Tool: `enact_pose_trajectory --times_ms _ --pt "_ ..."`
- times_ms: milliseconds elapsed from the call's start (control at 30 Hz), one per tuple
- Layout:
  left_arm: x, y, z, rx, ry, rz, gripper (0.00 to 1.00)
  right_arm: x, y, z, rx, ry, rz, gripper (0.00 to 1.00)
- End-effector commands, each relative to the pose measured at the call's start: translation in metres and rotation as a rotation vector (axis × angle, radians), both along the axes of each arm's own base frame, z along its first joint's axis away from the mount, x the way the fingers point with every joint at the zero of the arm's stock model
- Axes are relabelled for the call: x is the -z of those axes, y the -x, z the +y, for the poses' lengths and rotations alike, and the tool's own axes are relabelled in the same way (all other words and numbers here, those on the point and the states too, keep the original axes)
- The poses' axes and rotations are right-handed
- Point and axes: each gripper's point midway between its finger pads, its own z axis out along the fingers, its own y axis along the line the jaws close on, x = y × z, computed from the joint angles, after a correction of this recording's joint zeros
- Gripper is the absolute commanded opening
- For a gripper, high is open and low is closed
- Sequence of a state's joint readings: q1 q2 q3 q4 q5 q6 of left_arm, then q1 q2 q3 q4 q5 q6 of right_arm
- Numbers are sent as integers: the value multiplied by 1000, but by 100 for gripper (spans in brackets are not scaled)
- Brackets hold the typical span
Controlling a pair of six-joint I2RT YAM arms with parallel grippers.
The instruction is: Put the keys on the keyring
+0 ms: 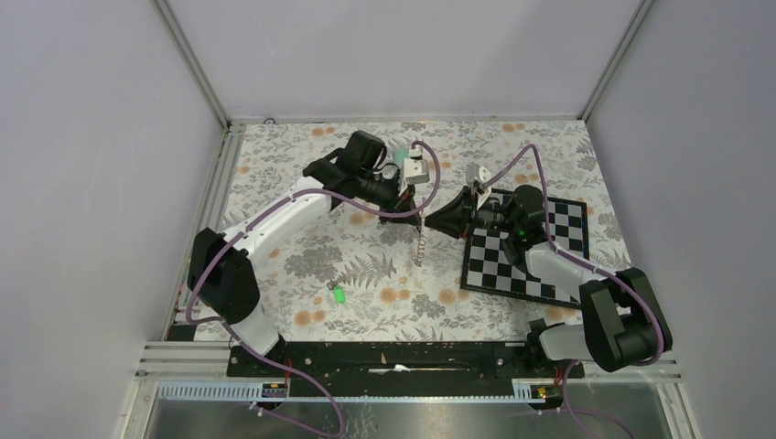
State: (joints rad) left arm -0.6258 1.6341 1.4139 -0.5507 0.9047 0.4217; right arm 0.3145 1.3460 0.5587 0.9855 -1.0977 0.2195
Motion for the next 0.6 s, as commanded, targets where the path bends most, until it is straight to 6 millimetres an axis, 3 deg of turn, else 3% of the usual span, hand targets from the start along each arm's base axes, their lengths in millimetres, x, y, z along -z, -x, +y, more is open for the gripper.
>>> enact_pose_trajectory --times_ms 0,200,567 --pt "-4 -9 9 22 -123 -126 0 -9 5 -1 -48 28 -123 28" --pt "0 -12 17 31 -270 -253 0 -7 11 -2 -81 38 -146 38" --pt "-17 -16 13 23 -419 -471 0 -12 11 -1 -64 -7 -127 40"
